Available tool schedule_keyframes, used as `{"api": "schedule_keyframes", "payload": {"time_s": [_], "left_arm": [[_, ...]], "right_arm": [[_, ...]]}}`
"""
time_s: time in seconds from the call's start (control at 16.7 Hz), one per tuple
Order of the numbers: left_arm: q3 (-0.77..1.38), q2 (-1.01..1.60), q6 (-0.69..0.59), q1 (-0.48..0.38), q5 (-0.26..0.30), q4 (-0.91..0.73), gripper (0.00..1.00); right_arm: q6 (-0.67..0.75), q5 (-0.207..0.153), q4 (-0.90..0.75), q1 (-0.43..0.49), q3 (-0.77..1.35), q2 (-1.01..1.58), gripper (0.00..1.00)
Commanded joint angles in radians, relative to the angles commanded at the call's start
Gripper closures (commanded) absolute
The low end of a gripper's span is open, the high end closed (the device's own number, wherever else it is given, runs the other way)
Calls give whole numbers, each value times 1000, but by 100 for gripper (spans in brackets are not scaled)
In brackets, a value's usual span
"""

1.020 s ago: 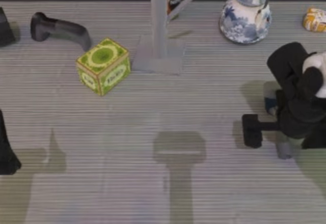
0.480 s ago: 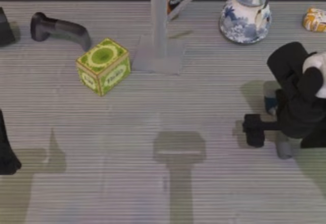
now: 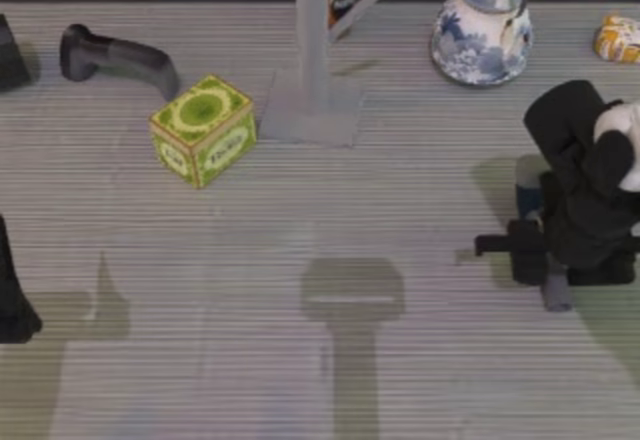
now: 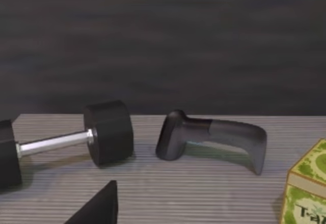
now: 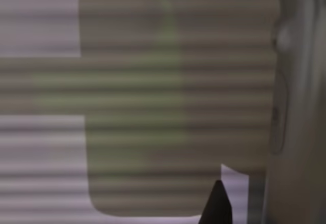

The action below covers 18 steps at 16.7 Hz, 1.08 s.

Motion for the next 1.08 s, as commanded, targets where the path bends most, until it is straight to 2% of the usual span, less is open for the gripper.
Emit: {"api": "schedule_keyframes", "payload": {"time_s": [0.3, 0.36, 0.54, 0.78, 1.08], "left_arm": [[0, 0, 0, 0, 0, 0, 0], [0, 0, 0, 0, 0, 0, 0], [0, 0, 0, 0, 0, 0, 0], [0, 0, 0, 0, 0, 0, 0], [0, 0, 0, 0, 0, 0, 0]], "right_arm": [[0, 0, 0, 0, 0, 0, 100], [-9, 13, -20, 1, 21, -44, 100], [-18, 0, 13, 3, 17, -49, 100], [-66, -72, 197, 5, -21, -87, 100], [-158, -213, 611, 2, -125, -173, 100]]}}
